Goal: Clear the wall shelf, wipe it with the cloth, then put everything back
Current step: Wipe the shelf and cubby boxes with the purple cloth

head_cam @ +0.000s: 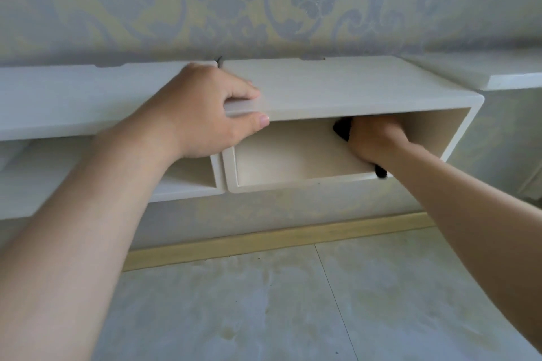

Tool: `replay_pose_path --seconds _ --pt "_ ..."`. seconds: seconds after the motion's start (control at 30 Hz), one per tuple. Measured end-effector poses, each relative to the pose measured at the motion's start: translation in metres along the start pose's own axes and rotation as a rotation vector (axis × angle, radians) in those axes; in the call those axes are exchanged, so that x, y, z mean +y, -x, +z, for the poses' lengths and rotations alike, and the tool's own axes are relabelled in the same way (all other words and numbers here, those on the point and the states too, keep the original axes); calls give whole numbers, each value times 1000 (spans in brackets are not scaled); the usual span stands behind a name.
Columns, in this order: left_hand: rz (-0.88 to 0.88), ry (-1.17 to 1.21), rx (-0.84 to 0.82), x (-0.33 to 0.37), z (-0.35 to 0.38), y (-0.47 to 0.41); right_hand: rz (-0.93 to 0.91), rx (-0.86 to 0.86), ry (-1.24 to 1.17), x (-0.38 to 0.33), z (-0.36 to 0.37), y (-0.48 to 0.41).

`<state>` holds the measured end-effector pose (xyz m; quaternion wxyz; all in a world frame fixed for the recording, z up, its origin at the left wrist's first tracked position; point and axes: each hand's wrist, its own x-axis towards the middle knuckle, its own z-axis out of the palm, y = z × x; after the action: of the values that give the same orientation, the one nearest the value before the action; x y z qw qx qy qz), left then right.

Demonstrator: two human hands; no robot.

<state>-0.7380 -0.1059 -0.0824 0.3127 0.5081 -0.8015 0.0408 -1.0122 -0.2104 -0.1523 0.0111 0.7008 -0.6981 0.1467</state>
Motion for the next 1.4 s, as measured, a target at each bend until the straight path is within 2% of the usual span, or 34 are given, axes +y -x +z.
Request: replay_pose_path --seconds 0.1,0.23,0.3,0.33,0.43,0.47,0.57,0.67,0.77,0.83,0.9,0.97,1.03,1.13,1.27,1.4 --pt "-2 -4 -37 -2 -3 -1 -132 13 160 -7 -5 37" --pt "-15 60 -101 -2 -13 -8 -248 -57 27 -26 -33 90" --pt "-42 144 -133 -7 -21 -12 -305 -113 -172 -40 -46 109" --pt "-57 165 -140 -12 -26 -15 -305 -166 -348 -48 -55 116" --pt "-90 114 -136 -36 -44 -23 -216 -353 -1071 -82 -91 121" --pt "-111 80 -138 -48 -50 -25 -195 -360 -1217 -94 -105 117" --pt "-178 -13 -153 -85 -66 -26 -176 -304 -1342 -131 -133 92" --pt "-245 -92 -220 -109 -81 -23 -210 -214 -1213 -164 -138 58" --pt "-290 -144 -282 -130 -94 -16 -355 -50 -697 -192 -116 23" --pt "-311 -166 -329 -145 -102 -10 -438 -75 -369 -209 -99 11" --pt "-322 -182 -367 -157 -108 -5 -484 -209 -148 -222 -83 7" --pt "-306 -166 -353 -166 -108 -1 -558 -170 34 -228 -75 16" --pt "-274 -152 -320 -174 -103 2 -653 -128 67 -230 -78 42" --pt "-241 -157 -324 -182 -95 3 -701 -293 96 -229 -82 88" --pt "-226 -145 -318 -186 -93 3 -533 -204 265 -239 -80 44" --pt "-210 -115 -319 -187 -95 5 -370 -299 213 -257 -71 -18"
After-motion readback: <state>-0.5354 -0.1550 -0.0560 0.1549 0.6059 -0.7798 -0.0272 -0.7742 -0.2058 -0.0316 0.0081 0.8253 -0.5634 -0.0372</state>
